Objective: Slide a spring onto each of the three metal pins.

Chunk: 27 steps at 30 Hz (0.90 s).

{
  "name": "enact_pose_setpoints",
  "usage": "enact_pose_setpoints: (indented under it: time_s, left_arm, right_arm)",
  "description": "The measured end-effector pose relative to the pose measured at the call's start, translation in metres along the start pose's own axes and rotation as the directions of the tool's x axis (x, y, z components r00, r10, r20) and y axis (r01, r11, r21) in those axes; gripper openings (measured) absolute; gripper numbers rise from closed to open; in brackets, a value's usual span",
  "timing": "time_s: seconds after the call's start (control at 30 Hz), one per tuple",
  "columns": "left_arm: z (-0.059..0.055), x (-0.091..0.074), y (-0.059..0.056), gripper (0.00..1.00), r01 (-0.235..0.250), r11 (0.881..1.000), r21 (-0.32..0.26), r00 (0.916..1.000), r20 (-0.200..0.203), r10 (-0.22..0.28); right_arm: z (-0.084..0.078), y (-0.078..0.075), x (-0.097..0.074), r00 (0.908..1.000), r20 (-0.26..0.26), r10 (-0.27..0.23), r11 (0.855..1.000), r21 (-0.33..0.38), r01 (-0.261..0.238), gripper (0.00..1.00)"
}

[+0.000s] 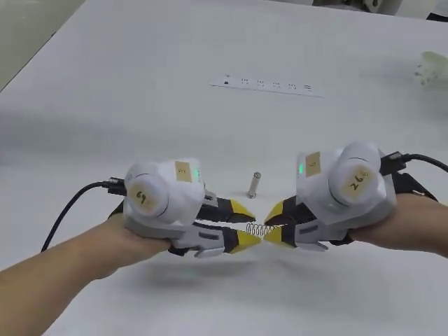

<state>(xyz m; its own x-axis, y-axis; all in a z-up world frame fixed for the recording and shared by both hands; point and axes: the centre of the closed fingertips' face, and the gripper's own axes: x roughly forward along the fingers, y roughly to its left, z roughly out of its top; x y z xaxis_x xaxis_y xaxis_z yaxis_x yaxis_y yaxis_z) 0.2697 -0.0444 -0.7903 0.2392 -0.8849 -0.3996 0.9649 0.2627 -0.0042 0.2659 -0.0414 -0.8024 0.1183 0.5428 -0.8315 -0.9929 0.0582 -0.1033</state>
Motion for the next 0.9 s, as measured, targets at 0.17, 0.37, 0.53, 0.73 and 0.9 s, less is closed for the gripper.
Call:
enact_pose_setpoints:
  time_s: [0.17,0.37,0.53,0.73,0.9]
  left_arm:
    - [-0.001,0.000,0.000,0.02,-0.005,1.000,0.012,1.0000,-0.002,0.005]
    - [0.001,-0.002,0.000,0.02,0.003,1.000,0.009,1.0000,0.007,-0.003]
    - [0.001,-0.002,-0.003,0.02,0.012,1.000,0.008,0.9999,0.005,-0.012]
    - [0.000,-0.004,-0.006,0.02,0.023,1.000,-0.002,0.9997,0.000,-0.023]
    - [0.001,-0.010,-0.007,0.02,0.029,1.000,-0.009,0.9996,0.003,-0.029]
  right_arm:
    - [-0.001,0.001,0.001,0.9999,-0.013,-0.003,1.000,0.001,0.003,0.08]
    - [0.001,0.001,-0.001,1.0000,0.004,-0.006,1.000,0.007,0.006,0.08]
    - [0.000,0.003,-0.002,0.9997,0.023,-0.004,0.999,-0.040,0.005,0.08]
    - [-0.004,0.005,-0.003,0.9994,0.034,-0.005,0.998,-0.060,0.007,0.09]
    - [-0.010,0.002,-0.006,0.9977,0.066,-0.013,1.000,-0.016,0.015,0.15]
